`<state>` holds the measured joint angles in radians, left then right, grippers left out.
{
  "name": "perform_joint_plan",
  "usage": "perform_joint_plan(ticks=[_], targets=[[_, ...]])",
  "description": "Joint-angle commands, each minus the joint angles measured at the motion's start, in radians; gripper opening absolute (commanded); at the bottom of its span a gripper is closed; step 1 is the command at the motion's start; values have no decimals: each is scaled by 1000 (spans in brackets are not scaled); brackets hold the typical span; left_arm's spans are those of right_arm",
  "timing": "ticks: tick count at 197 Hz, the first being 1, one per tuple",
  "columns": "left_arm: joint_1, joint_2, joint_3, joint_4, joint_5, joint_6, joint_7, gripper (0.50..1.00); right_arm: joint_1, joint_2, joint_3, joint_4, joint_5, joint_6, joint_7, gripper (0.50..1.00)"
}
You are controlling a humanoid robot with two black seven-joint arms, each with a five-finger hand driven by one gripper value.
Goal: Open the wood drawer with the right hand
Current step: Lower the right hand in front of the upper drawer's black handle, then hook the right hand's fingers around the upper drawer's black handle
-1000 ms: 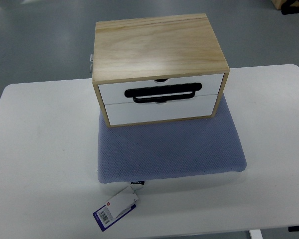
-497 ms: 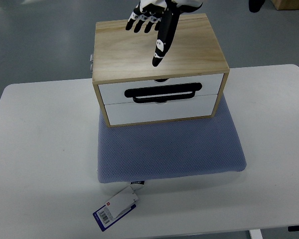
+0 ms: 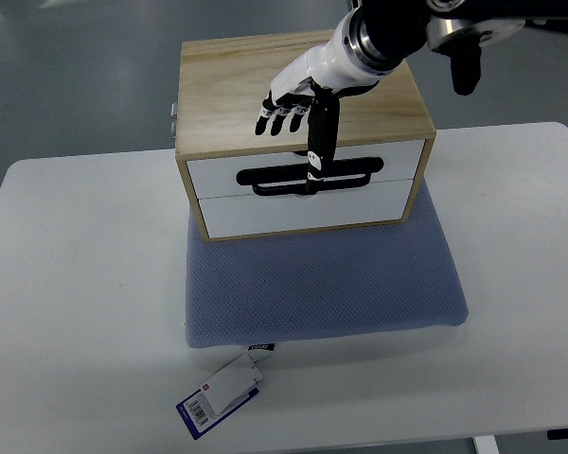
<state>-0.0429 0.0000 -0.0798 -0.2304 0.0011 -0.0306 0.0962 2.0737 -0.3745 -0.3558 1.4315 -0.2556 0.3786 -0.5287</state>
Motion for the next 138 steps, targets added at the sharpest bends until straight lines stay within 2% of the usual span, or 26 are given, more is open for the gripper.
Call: perform_joint_plan(ticks=[1, 28, 100, 138], targets=[[0, 0, 0, 0, -1, 0, 0, 1000, -30, 2, 0, 3, 13, -18, -19, 944], [0, 0, 0, 0, -1, 0, 0, 1000, -58, 2, 0, 6, 59, -41, -53, 944], [-2, 0, 0, 0, -1, 1, 0, 1000, -115, 23, -2, 6, 58, -95, -62, 944], [0, 0, 0, 3, -1, 1, 0, 1000, -122, 23, -11, 4, 53, -98, -62, 944]])
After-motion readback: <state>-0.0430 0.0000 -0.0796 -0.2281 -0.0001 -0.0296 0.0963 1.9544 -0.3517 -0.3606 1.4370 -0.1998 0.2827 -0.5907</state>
